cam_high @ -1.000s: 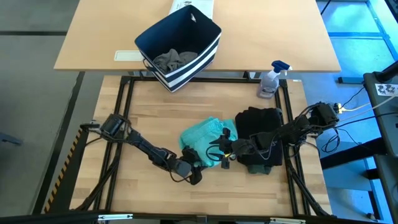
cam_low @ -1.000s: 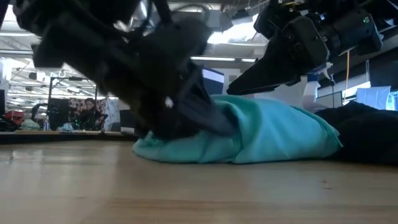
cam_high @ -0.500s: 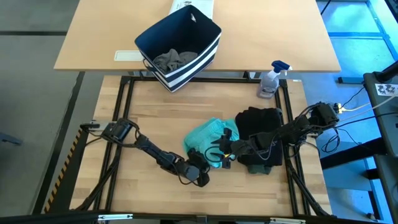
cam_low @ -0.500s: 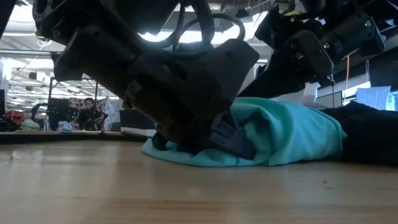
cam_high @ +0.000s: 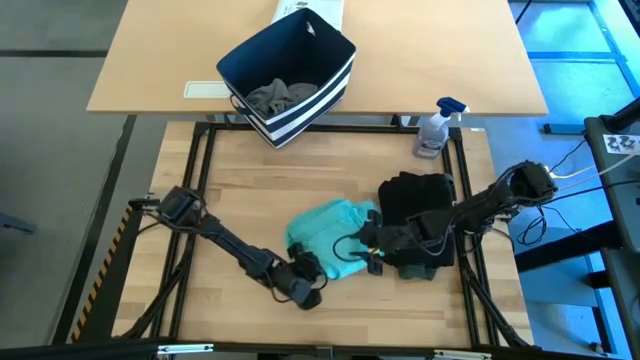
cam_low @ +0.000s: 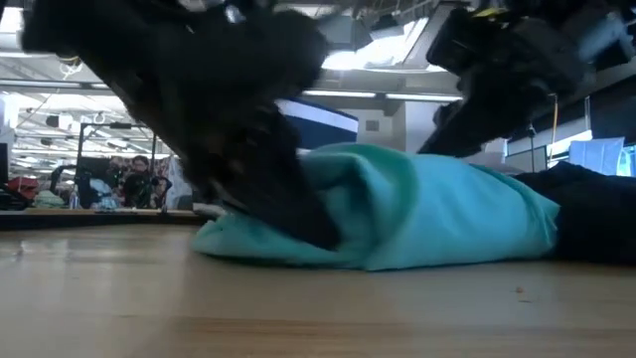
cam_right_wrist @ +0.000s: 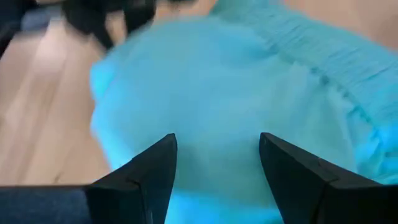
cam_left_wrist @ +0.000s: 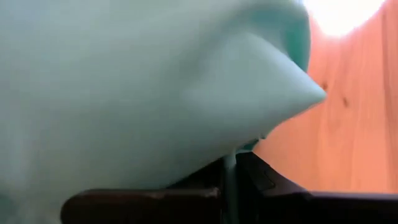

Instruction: Fold Laundry from Bin

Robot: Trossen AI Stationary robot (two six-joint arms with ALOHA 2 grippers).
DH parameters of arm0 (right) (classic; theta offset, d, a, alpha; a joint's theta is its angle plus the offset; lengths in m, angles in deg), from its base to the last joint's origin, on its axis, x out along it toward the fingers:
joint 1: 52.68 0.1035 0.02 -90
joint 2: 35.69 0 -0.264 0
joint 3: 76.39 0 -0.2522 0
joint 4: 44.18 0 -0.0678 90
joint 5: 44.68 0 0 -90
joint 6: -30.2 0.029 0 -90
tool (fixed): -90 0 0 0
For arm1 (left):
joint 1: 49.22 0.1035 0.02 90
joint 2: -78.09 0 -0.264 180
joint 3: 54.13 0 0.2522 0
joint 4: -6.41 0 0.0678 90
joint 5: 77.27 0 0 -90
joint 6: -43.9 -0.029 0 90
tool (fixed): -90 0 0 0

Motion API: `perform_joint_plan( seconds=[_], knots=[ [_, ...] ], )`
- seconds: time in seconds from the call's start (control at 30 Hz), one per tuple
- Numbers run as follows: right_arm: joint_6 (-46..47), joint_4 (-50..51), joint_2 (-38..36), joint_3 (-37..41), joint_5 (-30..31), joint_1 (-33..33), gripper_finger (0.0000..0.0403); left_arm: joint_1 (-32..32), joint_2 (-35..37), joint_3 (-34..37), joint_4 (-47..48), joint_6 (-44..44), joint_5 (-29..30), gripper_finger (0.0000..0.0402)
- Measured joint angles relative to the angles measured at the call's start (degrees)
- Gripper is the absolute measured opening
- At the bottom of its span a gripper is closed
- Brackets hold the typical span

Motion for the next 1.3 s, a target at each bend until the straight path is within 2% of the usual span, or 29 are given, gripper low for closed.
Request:
perform_joint_plan(
  seconds=[0.17, 0.27, 0.4, 0.57, 0.97, 1.03, 1.17, 1.3],
  knots=[
    [1.81, 1.40, 2.62, -0.02, 4.26, 1.81, 0.0219, -2.31, 4.79, 0.00, 9.81, 0.99, 0.06, 0.0002],
    [3.86, 1.11, 5.03, -0.02, 5.72, 0.05, 0.0195, -3.25, 5.70, 0.00, 11.22, 1.01, -1.75, 0.0002],
    [6.01, 1.01, 8.84, -0.02, 3.89, -3.08, 0.0153, -4.71, 5.72, 0.00, 11.84, 1.70, -4.92, 0.0002],
    [6.30, -0.83, 10.36, -0.05, 1.00, -4.22, 0.0114, -7.23, 5.61, 0.00, 15.90, 6.02, -4.60, 0.0002],
    [6.10, -3.03, 9.59, -0.01, 1.53, -4.21, 0.0112, -12.69, 5.61, 0.00, 19.56, 9.97, -3.96, 0.0002],
    [5.89, -5.94, 9.59, 0.00, 0.27, -4.23, 0.0112, -12.90, 5.66, 0.00, 19.48, 9.87, -2.87, 0.0014],
    [4.57, -12.75, 9.59, -0.03, -3.43, -4.22, 0.0112, -12.92, 7.42, 0.00, 19.12, 8.10, -2.64, 0.0065],
    [3.60, -13.48, 9.59, -1.37, -4.40, -4.22, 0.0113, -13.38, 10.38, 0.00, 19.04, 7.04, -2.33, 0.0114]
  ],
)
